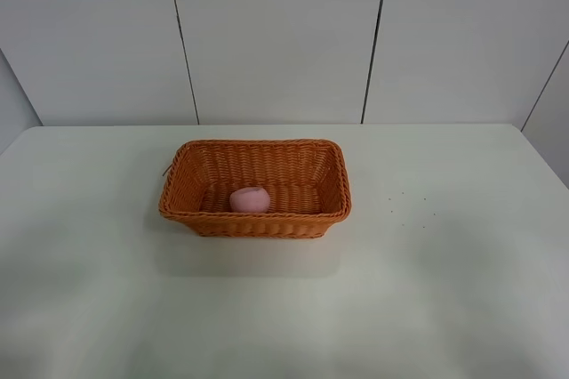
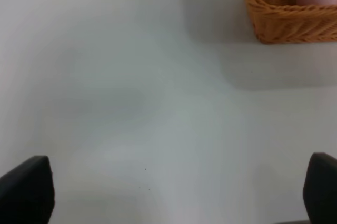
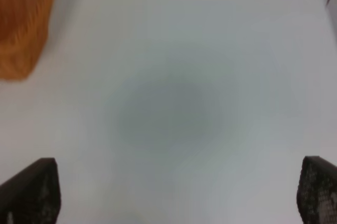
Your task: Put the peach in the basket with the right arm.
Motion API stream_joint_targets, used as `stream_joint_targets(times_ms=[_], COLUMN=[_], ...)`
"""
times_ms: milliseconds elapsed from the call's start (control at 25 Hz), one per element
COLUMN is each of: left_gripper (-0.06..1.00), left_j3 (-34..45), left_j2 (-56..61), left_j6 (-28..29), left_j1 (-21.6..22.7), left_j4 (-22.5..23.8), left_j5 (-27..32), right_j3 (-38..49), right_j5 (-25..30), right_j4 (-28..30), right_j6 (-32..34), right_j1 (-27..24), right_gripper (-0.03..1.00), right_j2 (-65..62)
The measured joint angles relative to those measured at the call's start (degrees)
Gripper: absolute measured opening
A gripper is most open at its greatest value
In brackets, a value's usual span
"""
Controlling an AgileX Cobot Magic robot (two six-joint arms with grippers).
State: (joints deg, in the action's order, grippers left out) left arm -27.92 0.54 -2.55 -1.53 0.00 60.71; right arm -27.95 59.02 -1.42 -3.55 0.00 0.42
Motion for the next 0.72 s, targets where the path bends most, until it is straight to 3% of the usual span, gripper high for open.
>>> stream_joint_targets(times_ms=[720], left_gripper=[0.98], left_j3=[0.00], left_j2=[0.00], left_j6=[0.00], left_j1=[0.00], left_j4=[0.00], left_j5=[0.00], right_j3=[0.05], right_j5=[0.00], right_j4=[0.62], right_j6=[0.24], right_j1=[-0.01], right_gripper=[0.69], right_j2=[-0.66])
